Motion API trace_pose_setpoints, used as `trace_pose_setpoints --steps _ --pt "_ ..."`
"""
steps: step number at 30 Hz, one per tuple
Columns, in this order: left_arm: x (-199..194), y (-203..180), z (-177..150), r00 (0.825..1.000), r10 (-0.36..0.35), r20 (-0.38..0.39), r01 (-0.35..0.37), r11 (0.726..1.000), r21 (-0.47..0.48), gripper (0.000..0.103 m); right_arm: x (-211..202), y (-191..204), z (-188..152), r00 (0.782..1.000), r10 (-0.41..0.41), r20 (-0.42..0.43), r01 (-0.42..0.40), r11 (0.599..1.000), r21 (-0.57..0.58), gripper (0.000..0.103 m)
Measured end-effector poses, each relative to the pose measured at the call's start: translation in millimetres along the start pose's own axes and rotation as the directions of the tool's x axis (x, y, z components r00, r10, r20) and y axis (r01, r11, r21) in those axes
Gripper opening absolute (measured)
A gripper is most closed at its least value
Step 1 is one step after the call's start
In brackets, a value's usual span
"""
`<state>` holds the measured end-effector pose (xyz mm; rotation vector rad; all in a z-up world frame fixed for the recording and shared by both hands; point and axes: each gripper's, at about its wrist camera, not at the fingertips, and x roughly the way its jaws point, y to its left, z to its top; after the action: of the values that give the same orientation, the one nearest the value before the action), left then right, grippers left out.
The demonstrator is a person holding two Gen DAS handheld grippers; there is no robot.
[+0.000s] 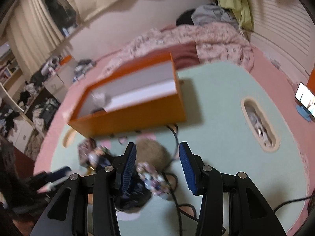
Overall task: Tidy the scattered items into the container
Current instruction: 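Carry the fluffy white pompom out and set it on the table, then grasp the black pouch in the orange box with the right gripper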
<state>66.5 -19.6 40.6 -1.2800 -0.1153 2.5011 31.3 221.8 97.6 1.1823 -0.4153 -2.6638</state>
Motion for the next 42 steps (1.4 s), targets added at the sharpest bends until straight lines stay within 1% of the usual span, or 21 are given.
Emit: trace_pose_setpoints --steps 1,2,4,6,8,9,11,13,16,18,21,22,24,28,31,32,33,35,37,40,42 --pt "-2 0 -1 1.0 -0.004 0.025 0.004 1.0 -0.011 0.066 -3 6 8 1.0 0.01 0.011 -0.01 1.0 -0.014 0.045" --pt "-3 1 -3 0.999 -0.003 0.05 0.005 1.0 -0.026 0.069 -4 12 15 1.0 0.025 0.017 -0.024 0.999 -0.025 0.045" --pt "-1 0 -7 0.998 0.012 0.065 -0.01 0.999 -0.036 0.069 -3 29 36 0.996 0.084 0.011 -0.084 0.995 -0.048 0.045" --pt "3 -1 -9 0.998 0.019 0.056 -0.017 0.999 -0.04 0.069 12 50 55 0.99 0.13 -0.06 -0.134 0.988 -0.073 0.045" --pt "6 -1 -13 0.998 0.024 0.06 -0.021 0.999 -0.048 0.069 40 69 73 0.967 0.184 -0.177 -0.196 0.979 -0.051 0.045" --pt "5 -2 -15 0.997 0.026 0.071 -0.022 0.998 -0.05 0.069 56 77 80 0.954 0.192 -0.23 -0.206 0.978 -0.038 0.045" --pt "0 -3 -18 0.994 0.031 0.102 -0.026 0.998 -0.051 0.069 90 94 91 0.931 0.169 -0.325 -0.189 0.982 -0.03 0.045" --pt "-8 -2 -20 0.989 0.038 0.143 -0.03 0.998 -0.059 0.069 124 109 95 0.897 0.131 -0.423 -0.162 0.986 -0.038 0.045" --pt "-21 8 -21 0.979 0.044 0.197 -0.025 0.995 -0.098 0.069 159 123 95 0.852 0.107 -0.512 -0.152 0.987 -0.047 0.045" --pt "-24 16 -22 0.977 0.043 0.21 -0.014 0.991 -0.136 0.069 177 128 94 0.838 0.06 -0.543 -0.11 0.992 -0.059 0.045" --pt "-21 28 -23 0.979 0.019 0.202 0.018 0.984 -0.179 0.069 193 136 88 0.819 0.037 -0.573 -0.101 0.992 -0.081 0.045" --pt "-19 30 -24 0.98 0.013 0.196 0.025 0.982 -0.19 0.069 195 137 87 0.816 0.028 -0.577 -0.097 0.991 -0.089 0.045" --pt "-17 34 -25 0.982 0.007 0.189 0.033 0.978 -0.208 0.069 200 139 84 0.816 0.006 -0.578 -0.085 0.99 -0.109 0.046" --pt "-19 35 -27 0.98 0.005 0.198 0.038 0.976 -0.214 0.069 195 143 79 0.835 -0.066 -0.547 -0.054 0.978 -0.201 0.04" --pt "-21 34 -27 0.979 0.006 0.206 0.038 0.977 -0.21 0.069 190 143 74 0.862 -0.209 -0.461 0.053 0.943 -0.327 0.038" --pt "-21 33 -28 0.978 0.007 0.207 0.038 0.977 -0.21 0.069 189 140 73 0.871 -0.244 -0.427 0.085 0.93 -0.358 0.038" --pt "-21 33 -27 0.978 0.007 0.207 0.037 0.977 -0.21 0.069 189 136 73 0.876 -0.257 -0.407 0.099 0.924 -0.37 0.038" --pt "-21 33 -28 0.978 0.005 0.206 0.039 0.977 -0.212 0.069 186 125 77 0.887 -0.235 -0.397 0.09 0.932 -0.351 0.038" --pt "-20 34 -28 0.979 0.005 0.203 0.039 0.976 -0.215 0.069 182 115 83 0.898 -0.181 -0.401 0.063 0.955 -0.29 0.038" --pt "-19 34 -28 0.98 0.005 0.2 0.04 0.975 -0.219 0.069 156 101 95 0.93 -0.1 -0.353 0.021 0.975 -0.22 0.038" --pt "-18 33 -28 0.98 0.006 0.197 0.038 0.975 -0.218 0.069 133 93 104 0.947 -0.048 -0.319 -0.014 0.982 -0.189 0.038"
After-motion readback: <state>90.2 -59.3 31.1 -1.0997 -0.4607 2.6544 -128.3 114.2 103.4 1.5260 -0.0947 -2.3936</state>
